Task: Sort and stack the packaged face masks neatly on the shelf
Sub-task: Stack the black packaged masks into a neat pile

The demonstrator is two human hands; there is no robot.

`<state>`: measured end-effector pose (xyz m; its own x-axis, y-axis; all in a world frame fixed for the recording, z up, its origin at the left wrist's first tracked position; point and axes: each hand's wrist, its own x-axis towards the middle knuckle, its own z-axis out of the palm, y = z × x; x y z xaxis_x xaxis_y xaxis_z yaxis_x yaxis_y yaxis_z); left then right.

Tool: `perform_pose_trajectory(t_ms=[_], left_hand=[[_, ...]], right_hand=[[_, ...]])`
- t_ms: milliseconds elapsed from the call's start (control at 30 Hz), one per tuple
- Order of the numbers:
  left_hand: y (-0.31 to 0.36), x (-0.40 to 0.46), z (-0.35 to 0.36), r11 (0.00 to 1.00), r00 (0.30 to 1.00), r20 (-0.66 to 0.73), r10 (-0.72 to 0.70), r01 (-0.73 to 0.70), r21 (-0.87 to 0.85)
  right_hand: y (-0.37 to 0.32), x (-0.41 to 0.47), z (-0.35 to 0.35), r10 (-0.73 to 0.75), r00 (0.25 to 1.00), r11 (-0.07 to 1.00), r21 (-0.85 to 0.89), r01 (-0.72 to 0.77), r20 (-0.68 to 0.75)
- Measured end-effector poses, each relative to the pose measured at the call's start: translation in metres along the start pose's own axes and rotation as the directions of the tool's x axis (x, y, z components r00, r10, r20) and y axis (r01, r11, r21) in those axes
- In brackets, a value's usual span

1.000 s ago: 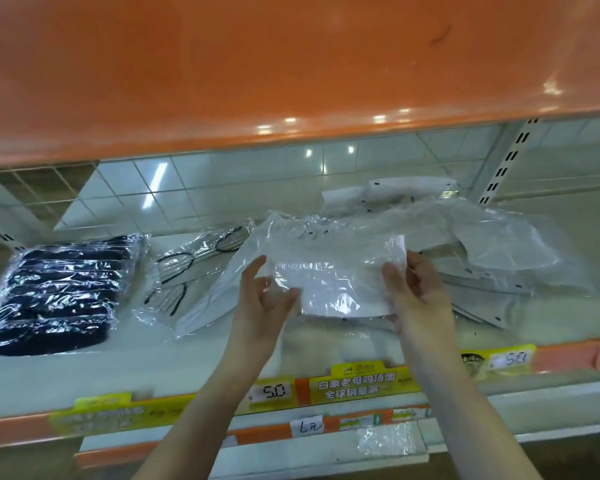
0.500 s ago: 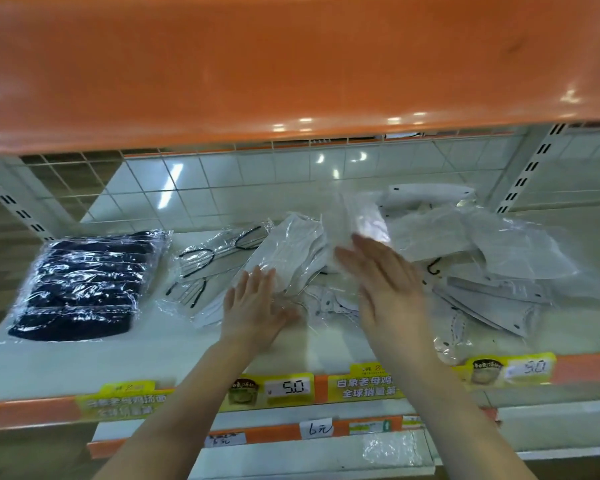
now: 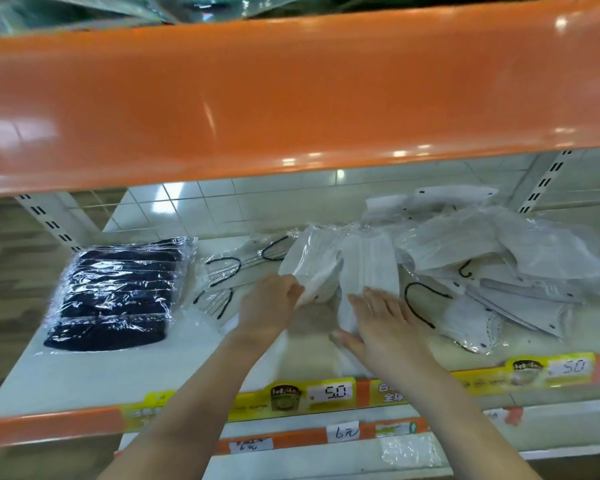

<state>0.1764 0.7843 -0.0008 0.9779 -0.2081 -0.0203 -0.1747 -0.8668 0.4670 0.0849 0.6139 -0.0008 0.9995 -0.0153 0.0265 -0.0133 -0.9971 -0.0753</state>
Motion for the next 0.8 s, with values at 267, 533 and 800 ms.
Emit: perform_pose_trajectory(t_ms=[267, 533, 800], left_hand=[[-0.009, -0.008, -0.044, 0.487, 0.984, 0.059, -0.171, 0.137, -0.862], [-0.003, -0.029, -0.052, 0.262, 0.945, 0.318, 0.077, 0.288, -0.921], [-0.054, -0.016, -0.021, 0.990, 0.999, 0.041, -0.029, 0.023, 0.140]], right_hand=[[-0.035, 0.020, -0.012, -0.043, 0.979, 0.932, 0.344, 0.112, -0.200], [-0.066, 0.028, -0.002, -0.081, 0.941, 0.907, 0.368, 0.207, -0.329], [-0.053, 0.036, 0.020, -0.051, 0.993, 0.985, 0.158, 0.067, -0.106]])
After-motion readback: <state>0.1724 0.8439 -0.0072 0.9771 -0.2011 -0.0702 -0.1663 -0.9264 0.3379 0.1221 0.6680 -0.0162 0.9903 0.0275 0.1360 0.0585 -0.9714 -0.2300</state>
